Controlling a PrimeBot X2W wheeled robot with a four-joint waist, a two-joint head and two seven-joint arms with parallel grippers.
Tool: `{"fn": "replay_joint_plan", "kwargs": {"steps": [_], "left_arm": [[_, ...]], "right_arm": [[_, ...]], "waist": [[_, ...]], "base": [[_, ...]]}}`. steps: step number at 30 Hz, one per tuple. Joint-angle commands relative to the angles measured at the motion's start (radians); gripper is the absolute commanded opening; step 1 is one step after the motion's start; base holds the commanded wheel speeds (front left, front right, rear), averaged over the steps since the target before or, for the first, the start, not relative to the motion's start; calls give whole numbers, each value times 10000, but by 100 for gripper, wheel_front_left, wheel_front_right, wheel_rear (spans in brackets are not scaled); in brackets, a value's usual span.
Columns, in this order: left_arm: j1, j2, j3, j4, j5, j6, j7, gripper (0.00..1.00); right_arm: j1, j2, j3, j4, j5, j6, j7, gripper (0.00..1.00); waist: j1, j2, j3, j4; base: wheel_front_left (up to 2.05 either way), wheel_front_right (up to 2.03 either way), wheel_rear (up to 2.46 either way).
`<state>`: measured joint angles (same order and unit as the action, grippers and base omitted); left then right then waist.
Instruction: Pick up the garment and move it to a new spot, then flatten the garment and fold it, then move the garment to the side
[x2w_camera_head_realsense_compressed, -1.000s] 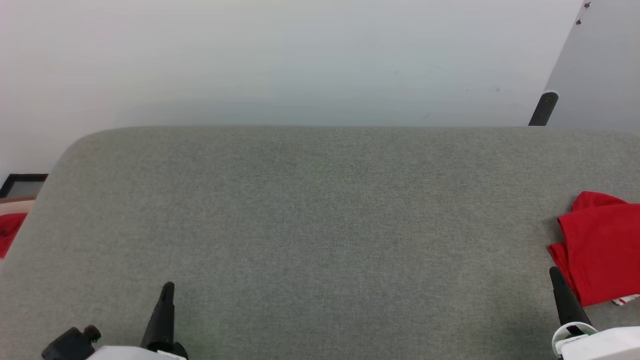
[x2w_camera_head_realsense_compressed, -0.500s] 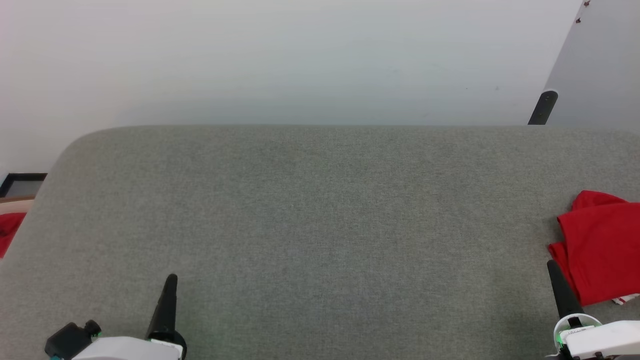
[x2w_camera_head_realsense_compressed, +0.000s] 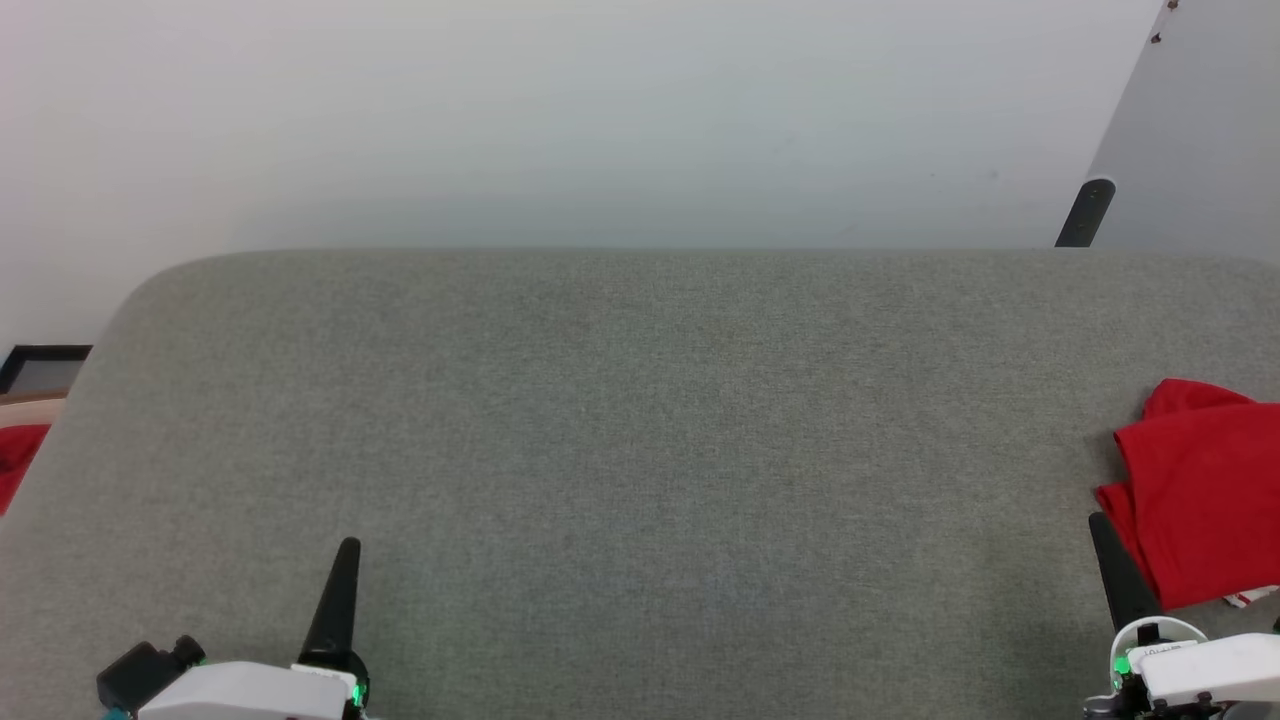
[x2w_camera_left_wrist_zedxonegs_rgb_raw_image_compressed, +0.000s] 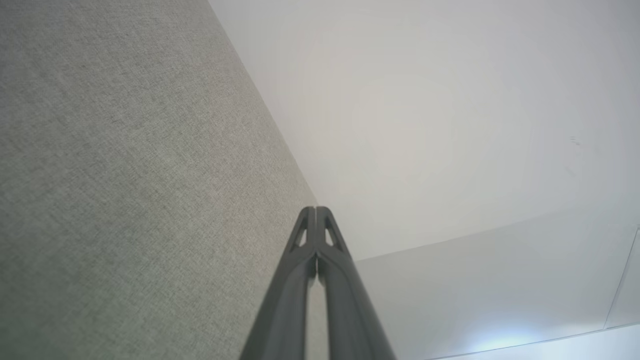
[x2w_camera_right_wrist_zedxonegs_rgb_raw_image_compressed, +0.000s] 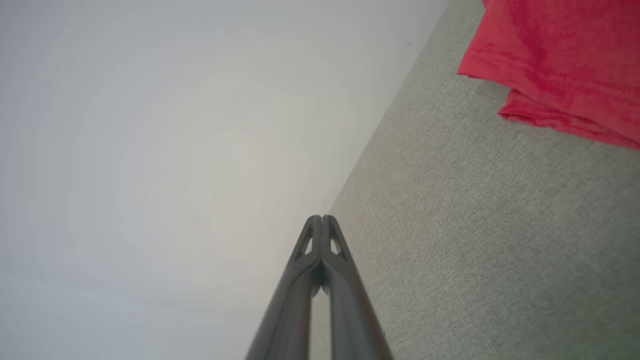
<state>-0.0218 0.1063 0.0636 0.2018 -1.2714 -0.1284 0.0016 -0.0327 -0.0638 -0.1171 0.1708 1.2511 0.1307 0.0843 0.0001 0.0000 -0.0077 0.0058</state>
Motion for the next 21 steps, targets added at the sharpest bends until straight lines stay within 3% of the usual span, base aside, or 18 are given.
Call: {"fn": "replay_joint_plan", "kwargs": {"steps": [1,21], "left_arm": [[-219,-6,59,-31,-282,-25,67,0],[-550,-235,236,190,-1771,-31,529,0]], "right_arm": [[-241,-13,17,-4,315,2,32,0],[-497,62,28,349,1844,2,162,0]], "waist": [[-1,0,4,-2],[-1,0,47,-25]], "base": [[0,0,0],[0,0,0]]}}
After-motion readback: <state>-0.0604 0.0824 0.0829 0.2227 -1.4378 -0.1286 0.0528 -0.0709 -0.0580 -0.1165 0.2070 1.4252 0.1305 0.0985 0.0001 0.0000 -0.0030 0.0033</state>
